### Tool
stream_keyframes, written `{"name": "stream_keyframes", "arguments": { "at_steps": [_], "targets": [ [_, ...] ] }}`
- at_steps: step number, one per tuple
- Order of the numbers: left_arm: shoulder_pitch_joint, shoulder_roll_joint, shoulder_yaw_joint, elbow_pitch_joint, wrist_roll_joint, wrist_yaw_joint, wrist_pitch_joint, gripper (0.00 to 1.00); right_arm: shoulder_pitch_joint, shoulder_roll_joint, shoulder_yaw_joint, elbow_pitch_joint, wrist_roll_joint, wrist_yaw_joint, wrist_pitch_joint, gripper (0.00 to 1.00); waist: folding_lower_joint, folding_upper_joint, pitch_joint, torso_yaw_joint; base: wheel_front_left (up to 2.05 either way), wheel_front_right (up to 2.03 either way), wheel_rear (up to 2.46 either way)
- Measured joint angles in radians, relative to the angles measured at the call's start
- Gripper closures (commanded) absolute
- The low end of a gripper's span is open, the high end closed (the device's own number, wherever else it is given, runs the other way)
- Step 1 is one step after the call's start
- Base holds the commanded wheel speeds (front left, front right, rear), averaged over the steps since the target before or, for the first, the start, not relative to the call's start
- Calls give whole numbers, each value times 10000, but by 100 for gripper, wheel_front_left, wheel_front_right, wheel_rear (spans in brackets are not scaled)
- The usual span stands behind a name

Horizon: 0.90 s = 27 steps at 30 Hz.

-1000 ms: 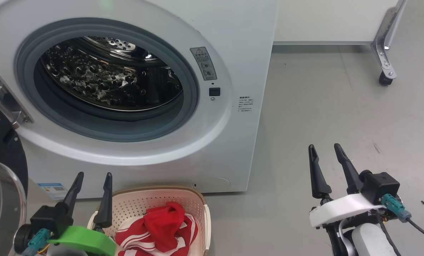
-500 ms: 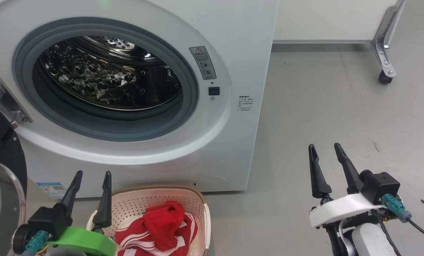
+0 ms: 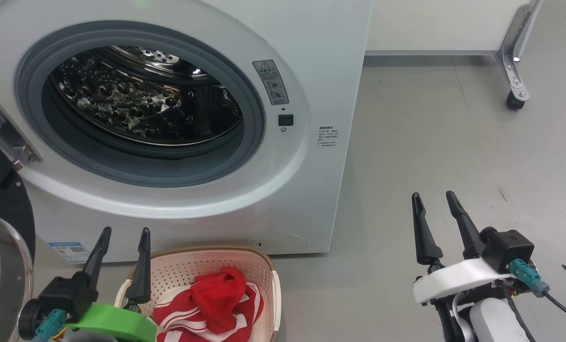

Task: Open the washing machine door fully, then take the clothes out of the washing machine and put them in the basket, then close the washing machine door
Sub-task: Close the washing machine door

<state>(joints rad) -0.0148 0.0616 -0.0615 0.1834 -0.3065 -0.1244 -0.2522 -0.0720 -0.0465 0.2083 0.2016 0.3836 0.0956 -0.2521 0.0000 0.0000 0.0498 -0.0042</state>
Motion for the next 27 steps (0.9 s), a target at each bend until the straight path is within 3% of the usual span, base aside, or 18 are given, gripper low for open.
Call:
{"name": "stream_keyframes", "arguments": {
  "at_steps": [27],
  "targets": [
    [105, -86, 54, -17, -104, 2, 0, 0, -2, 6, 35, 4, 4, 0, 0, 0, 0, 0, 95, -35, -20, 21, 0]
  ]
}}
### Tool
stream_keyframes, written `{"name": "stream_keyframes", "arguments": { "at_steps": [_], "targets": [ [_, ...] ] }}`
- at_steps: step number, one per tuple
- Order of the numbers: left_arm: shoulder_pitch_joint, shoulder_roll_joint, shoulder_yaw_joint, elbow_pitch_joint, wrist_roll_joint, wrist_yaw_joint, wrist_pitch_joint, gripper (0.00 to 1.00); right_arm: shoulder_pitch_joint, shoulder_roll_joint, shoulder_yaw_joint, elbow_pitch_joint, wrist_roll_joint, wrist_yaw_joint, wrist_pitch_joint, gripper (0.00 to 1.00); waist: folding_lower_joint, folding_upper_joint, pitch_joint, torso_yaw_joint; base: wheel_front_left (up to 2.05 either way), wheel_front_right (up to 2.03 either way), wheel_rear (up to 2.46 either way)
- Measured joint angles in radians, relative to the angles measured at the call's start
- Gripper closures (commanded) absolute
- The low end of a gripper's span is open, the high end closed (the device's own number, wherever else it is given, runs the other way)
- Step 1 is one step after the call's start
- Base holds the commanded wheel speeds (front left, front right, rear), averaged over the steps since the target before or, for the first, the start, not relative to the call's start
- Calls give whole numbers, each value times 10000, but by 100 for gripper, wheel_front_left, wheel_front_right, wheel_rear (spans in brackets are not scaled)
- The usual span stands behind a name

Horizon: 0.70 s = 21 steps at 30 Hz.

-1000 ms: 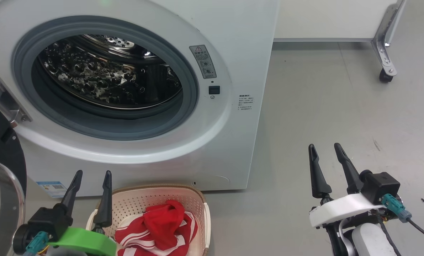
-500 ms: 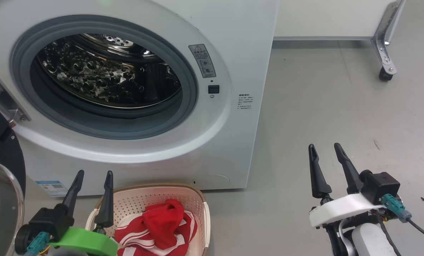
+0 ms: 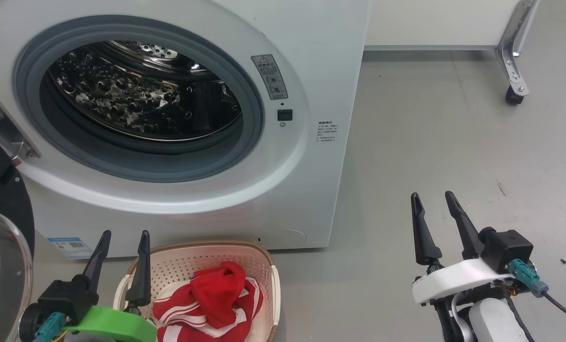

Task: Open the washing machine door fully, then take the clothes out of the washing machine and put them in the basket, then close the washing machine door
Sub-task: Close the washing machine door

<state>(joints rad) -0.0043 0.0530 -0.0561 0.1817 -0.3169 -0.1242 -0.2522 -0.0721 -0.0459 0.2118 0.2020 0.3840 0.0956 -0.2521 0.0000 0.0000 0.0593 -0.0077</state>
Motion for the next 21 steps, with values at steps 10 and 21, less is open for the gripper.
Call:
{"name": "stream_keyframes", "arguments": {
  "at_steps": [10, 21],
  "targets": [
    [0, -12, -6, -4, 0, 0, 0, 0, -4, 0, 2, 4, 13, 0, 0, 0, 0, 0, 23, -13, -85, 85, 0],
    [0, -17, -12, -4, 2, 0, 0, 0, -4, 2, 35, 15, 13, 0, 0, 0, 0, 0, 32, 0, -129, 129, 0]
  ]
}}
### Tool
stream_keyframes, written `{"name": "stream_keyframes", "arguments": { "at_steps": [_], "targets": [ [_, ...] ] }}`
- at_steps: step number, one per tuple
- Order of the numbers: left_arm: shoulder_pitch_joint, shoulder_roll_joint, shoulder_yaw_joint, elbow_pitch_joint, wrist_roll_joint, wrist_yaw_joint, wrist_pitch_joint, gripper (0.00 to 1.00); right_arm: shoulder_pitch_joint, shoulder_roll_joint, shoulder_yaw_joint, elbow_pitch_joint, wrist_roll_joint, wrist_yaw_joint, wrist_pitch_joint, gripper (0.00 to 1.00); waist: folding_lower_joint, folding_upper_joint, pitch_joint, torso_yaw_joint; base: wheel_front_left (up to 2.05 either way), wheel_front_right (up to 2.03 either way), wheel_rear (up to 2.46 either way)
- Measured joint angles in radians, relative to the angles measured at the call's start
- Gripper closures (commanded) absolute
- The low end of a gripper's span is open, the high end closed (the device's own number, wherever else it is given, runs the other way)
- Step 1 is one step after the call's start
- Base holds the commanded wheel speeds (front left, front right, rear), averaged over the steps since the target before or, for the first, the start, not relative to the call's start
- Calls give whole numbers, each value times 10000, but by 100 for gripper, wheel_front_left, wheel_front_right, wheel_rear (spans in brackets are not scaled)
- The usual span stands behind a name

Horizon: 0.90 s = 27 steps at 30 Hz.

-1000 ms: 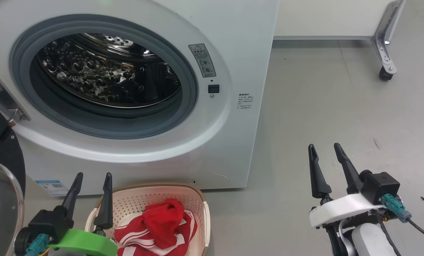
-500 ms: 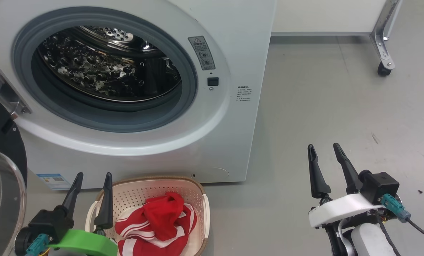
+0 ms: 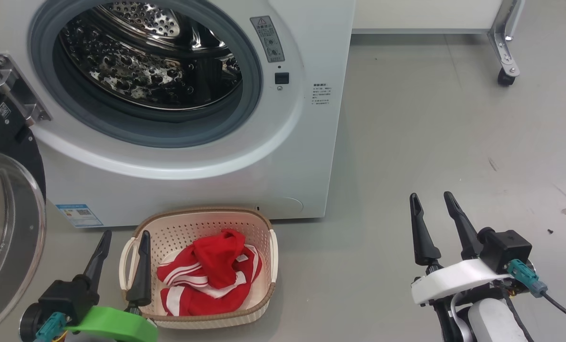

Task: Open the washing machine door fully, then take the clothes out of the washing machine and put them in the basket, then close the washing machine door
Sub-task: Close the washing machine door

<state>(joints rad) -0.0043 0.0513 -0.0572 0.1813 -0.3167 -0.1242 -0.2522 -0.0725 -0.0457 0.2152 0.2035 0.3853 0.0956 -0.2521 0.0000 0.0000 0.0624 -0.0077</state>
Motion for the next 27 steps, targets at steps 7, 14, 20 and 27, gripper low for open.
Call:
{"name": "stream_keyframes", "arguments": {
  "at_steps": [7, 14, 20, 27],
  "targets": [
    [0, -4, -42, 4, 15, 0, 0, 0, 0, 0, 65, 40, 0, 0, 0, 0, 0, 0, -7, -4, -141, 141, 0],
    [0, -6, -82, -42, 15, 0, 0, 0, 0, -2, 117, 56, 2, 0, 0, 0, 0, 0, -27, -27, -112, 112, 0],
    [0, -6, -79, -127, 15, 0, 0, 0, 0, 0, 119, 56, 12, 0, 0, 0, 0, 0, -10, -36, -84, 84, 0],
    [0, -6, -75, -184, 17, 0, 0, 0, -2, -2, 113, 56, 12, 0, 0, 0, 0, 0, 33, -32, -57, 57, 0]
  ]
}}
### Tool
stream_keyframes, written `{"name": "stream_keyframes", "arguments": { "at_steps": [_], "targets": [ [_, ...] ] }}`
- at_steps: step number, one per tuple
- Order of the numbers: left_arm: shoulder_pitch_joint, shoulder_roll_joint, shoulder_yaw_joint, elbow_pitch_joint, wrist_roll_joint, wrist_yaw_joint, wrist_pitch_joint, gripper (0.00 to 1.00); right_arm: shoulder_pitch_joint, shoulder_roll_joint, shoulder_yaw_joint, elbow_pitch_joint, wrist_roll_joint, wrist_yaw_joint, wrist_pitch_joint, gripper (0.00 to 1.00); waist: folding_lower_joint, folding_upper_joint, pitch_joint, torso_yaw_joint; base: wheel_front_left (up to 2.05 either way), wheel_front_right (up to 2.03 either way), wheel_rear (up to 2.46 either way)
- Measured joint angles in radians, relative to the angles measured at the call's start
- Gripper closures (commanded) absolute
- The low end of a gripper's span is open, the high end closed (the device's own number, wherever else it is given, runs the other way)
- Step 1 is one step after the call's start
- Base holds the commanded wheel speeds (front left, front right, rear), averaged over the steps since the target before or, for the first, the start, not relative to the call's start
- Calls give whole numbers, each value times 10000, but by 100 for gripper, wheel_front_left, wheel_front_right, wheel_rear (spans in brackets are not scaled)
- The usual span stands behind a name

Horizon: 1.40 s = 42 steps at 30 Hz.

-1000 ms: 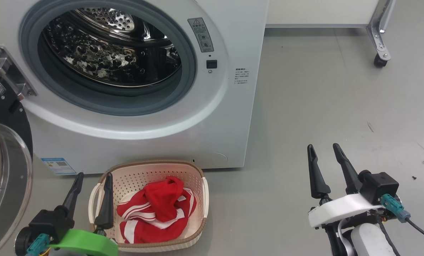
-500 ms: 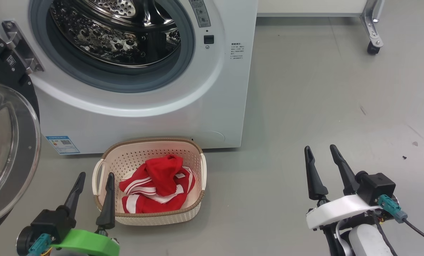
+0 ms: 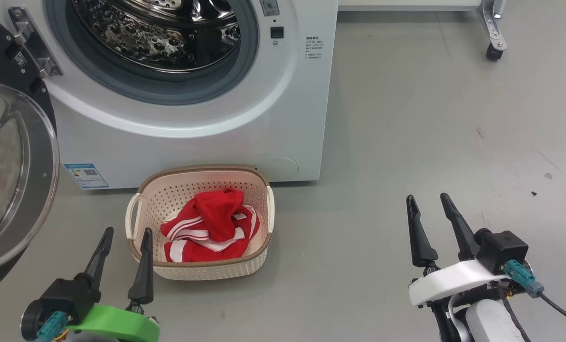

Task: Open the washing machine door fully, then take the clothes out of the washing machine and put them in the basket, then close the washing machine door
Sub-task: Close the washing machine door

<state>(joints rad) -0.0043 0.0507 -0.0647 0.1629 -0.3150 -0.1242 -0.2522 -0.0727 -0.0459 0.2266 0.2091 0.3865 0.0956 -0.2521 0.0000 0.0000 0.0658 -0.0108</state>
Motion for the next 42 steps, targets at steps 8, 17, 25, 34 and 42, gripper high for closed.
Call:
{"name": "stream_keyframes", "arguments": {
  "at_steps": [8, 17, 25, 34, 42],
  "targets": [
    [0, -2, 6, -17, 2, 0, 0, 0, -3, 0, 0, 0, 0, 0, 0, 0, 0, 0, 46, -4, -26, 26, 0],
    [0, -2, 13, -42, 12, 0, 0, 0, -10, 0, -10, 4, 0, 0, 0, 0, 0, 0, 49, -3, -1, 1, 0],
    [0, -2, 25, -44, 13, 0, 0, 0, -10, 0, -8, 15, 0, 0, 0, 0, 0, 0, 45, 3, 0, 0, 0],
    [0, -4, 29, -46, 17, 0, 0, 0, -12, 0, -8, 25, 2, 0, 0, 0, 0, 0, 37, -1, 0, 0, 0],
    [0, -4, 31, -46, 88, 0, 0, 0, -12, 0, -8, 52, 2, 0, 0, 0, 0, 0, 19, -10, 0, 0, 0]
  ]
}}
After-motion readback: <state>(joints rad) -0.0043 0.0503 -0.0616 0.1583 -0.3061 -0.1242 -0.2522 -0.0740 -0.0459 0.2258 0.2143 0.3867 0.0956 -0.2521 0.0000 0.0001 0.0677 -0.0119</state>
